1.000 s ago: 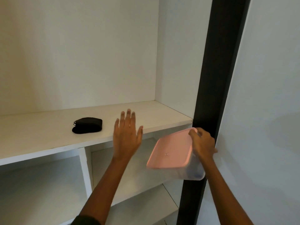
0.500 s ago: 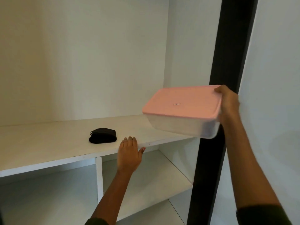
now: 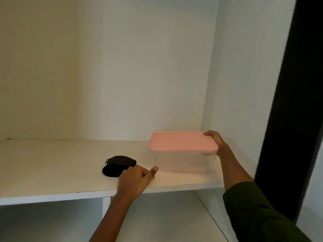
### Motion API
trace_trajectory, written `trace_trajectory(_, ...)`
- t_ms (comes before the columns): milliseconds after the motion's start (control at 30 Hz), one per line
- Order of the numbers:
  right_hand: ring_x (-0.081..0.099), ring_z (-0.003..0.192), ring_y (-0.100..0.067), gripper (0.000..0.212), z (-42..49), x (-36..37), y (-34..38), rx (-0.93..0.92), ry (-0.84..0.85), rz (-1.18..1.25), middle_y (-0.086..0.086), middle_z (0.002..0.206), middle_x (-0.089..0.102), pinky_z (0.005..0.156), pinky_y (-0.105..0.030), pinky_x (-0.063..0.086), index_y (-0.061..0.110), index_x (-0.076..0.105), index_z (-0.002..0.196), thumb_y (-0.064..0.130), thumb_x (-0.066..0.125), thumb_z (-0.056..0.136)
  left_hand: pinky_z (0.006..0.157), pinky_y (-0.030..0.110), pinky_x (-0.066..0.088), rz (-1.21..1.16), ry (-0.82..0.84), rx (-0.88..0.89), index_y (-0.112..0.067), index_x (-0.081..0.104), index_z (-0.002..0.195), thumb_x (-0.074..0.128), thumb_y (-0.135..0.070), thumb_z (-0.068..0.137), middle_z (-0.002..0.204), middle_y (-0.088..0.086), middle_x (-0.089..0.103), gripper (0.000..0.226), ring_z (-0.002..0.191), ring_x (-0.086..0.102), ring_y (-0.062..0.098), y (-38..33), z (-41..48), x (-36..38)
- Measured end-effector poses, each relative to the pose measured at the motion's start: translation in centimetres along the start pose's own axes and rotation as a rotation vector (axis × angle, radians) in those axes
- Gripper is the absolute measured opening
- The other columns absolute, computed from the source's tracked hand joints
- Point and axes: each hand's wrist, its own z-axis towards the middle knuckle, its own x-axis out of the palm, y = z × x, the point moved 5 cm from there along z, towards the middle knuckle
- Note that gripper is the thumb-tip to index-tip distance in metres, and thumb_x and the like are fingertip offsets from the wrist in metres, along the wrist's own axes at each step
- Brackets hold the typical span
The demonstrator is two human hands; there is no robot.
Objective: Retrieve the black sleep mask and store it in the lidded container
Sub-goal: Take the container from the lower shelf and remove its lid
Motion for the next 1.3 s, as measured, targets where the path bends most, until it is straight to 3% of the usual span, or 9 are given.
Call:
trace_trajectory(233,0.059,0.053,-0.018,0.027,4.6,1.0,-0.8,0.075,0.163,-0.278,-0.008,0.075,0.056,0.047,-0.020,0.044,0.007,0.058,0.098,0.026,0.041,0.091,0.061,0.029,0.050,-0.220,-0.202,-0.102,-0.015,0.062,0.063,0.070,-0.056,0.070,0.062,-0.003,0.065,0.043,0.059,0.059,0.012,-0.8,2.1,-1.1)
trace_trajectory(300,0.060,0.065,-0.019,0.032,5.5,0.7,-0.3,0.028,0.148,-0.403,-0.009,0.084,0.060,0.057,-0.025,0.044,0.006,0.059,0.111,0.027,0.048,0.090,0.061,0.022,0.043,-0.240,-0.318,-0.060,-0.016,0.055,0.086,0.079,-0.050,0.062,0.083,-0.002,0.058,0.048,0.073,0.054,0.012,-2.2,2.9,-1.5)
trace_trajectory(400,0.056,0.102,-0.026,0.035,5.9,0.4,1.8,-0.203,0.018,-0.725,-0.010,0.116,0.061,0.085,-0.031,0.042,0.010,0.062,0.119,0.022,0.061,0.086,0.097,0.035,0.045,-0.392,-0.175,-0.056,-0.021,0.026,0.139,0.085,-0.042,0.057,0.138,0.005,0.034,0.104,0.122,0.043,0.021,-3.6,5.2,-0.1)
trace_trajectory(500,0.062,0.107,-0.021,0.032,3.0,1.9,4.4,-0.601,-0.103,-0.805,-0.008,0.121,0.067,0.088,-0.018,0.043,0.011,0.067,0.115,0.011,0.065,0.082,0.113,0.042,0.027,-0.591,-0.052,-0.120,-0.025,-0.004,0.149,0.086,-0.036,0.056,0.156,0.004,0.016,0.130,0.142,0.024,0.026,-3.9,6.8,1.9)
trace_trajectory(600,0.062,0.090,-0.009,0.025,-2.1,6.6,4.9,-0.843,0.123,-0.761,-0.004,0.113,0.071,0.071,0.001,0.038,0.011,0.070,0.110,0.012,0.063,0.087,0.106,0.034,0.035,-0.710,0.003,-0.179,-0.022,0.005,0.148,0.080,-0.023,0.069,0.145,0.004,0.036,0.109,0.137,0.034,0.025,-3.1,7.0,3.3)
trace_trajectory(700,0.063,0.095,-0.011,0.031,-6.1,11.8,3.4,-0.929,0.383,-0.953,-0.002,0.117,0.070,0.082,-0.013,0.045,0.014,0.069,0.115,0.028,0.061,0.089,0.087,0.023,0.042,-0.669,0.082,-0.162,-0.028,0.027,0.140,0.075,-0.030,0.075,0.125,-0.007,0.049,0.082,0.119,0.049,0.017,-2.6,6.7,3.8)
trace_trajectory(800,0.064,0.090,-0.021,0.032,-7.3,14.2,2.1,-1.047,0.315,-1.233,-0.005,0.110,0.072,0.075,-0.028,0.050,0.015,0.069,0.114,0.032,0.054,0.091,0.082,0.021,0.038,-0.592,0.045,-0.170,-0.027,0.029,0.141,0.070,-0.033,0.080,0.121,-0.012,0.047,0.073,0.106,0.046,0.009,-2.4,6.6,3.9)
trace_trajectory(933,0.050,0.064,-0.019,0.025,-7.9,15.4,1.1,-1.149,0.250,-1.429,-0.007,0.083,0.065,0.048,-0.022,0.026,0.010,0.064,0.093,0.025,0.044,0.093,0.074,0.017,0.038,-0.519,0.023,-0.182,-0.023,0.029,0.141,0.067,-0.028,0.083,0.128,-0.003,0.051,0.069,0.100,0.047,0.009,-2.3,6.6,4.0)
trace_trajectory(1300,0.038,0.046,-0.020,0.023,-8.4,16.5,-0.2,-1.266,0.155,-1.728,-0.011,0.076,0.064,0.043,-0.023,0.015,0.001,0.057,0.110,0.010,0.051,0.089,0.084,0.025,0.038,-0.472,0.033,-0.193,-0.017,0.025,0.142,0.067,-0.026,0.084,0.138,0.007,0.049,0.072,0.110,0.052,0.021,-2.9,6.2,3.5)
